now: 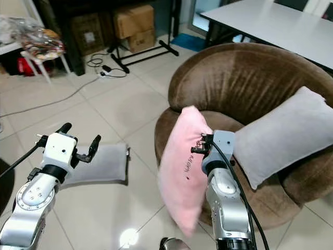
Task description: Move the pillow to the sofa from floor
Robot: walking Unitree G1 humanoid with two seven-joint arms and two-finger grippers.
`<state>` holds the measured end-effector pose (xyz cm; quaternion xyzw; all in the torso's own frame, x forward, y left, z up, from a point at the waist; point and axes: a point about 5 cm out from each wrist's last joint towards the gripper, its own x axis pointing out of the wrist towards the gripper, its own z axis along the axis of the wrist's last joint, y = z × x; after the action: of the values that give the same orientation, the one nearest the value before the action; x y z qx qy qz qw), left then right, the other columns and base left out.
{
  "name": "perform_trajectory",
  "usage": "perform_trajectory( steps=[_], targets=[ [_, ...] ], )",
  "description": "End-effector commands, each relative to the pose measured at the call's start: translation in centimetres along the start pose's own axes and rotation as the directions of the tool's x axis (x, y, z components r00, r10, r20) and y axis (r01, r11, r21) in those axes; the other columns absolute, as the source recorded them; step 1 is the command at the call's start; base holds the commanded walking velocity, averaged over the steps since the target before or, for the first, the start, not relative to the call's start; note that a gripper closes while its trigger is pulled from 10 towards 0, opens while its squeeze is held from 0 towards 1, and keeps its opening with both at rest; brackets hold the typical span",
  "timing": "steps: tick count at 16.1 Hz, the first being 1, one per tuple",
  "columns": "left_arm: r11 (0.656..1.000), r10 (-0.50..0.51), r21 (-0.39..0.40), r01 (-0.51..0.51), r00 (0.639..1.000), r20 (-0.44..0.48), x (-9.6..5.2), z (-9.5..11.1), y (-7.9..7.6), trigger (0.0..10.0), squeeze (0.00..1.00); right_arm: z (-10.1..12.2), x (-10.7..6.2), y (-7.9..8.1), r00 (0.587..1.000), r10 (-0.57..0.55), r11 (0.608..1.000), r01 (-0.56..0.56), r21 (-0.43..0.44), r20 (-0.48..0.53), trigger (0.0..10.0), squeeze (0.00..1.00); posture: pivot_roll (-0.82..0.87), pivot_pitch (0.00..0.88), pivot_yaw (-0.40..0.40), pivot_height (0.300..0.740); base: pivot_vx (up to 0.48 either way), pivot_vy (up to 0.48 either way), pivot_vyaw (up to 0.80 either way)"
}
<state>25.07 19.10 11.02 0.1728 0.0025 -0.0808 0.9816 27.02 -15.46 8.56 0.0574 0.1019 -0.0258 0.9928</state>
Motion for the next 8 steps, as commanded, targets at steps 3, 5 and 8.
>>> perform_trajectory(
  steps=[3,5,8],
  targets=[
    [1.0,0.006,-0.022,-0.005,0.999,0.04,-0.1,0.9,0.3,10.0,0.0,1.6,0.2,0.3,0.997,0.015,1.0,-0.015,0.008,0.075,10.0,0.0,-0.05,0.0,-0.022,0.74,0.094,0.0,-0.8],
    [1.0,0.006,-0.022,-0.005,0.999,0.042,-0.1,0.9,0.3,10.0,0.0,1.9,0.3,0.5,0.996,0.024,1.0,-0.025,0.006,0.087,10.0,0.0,-0.05,0.0,-0.022,0.74,0.281,0.0,-0.8],
    [1.0,0.004,-0.018,-0.003,0.999,0.041,-0.2,0.8,0.5,10.0,0.0,2.8,0.4,0.9,0.992,0.05,0.999,-0.051,0.008,0.115,10.0,0.0,-0.04,0.0,-0.026,0.74,0.28,0.0,-0.8]
  ],
)
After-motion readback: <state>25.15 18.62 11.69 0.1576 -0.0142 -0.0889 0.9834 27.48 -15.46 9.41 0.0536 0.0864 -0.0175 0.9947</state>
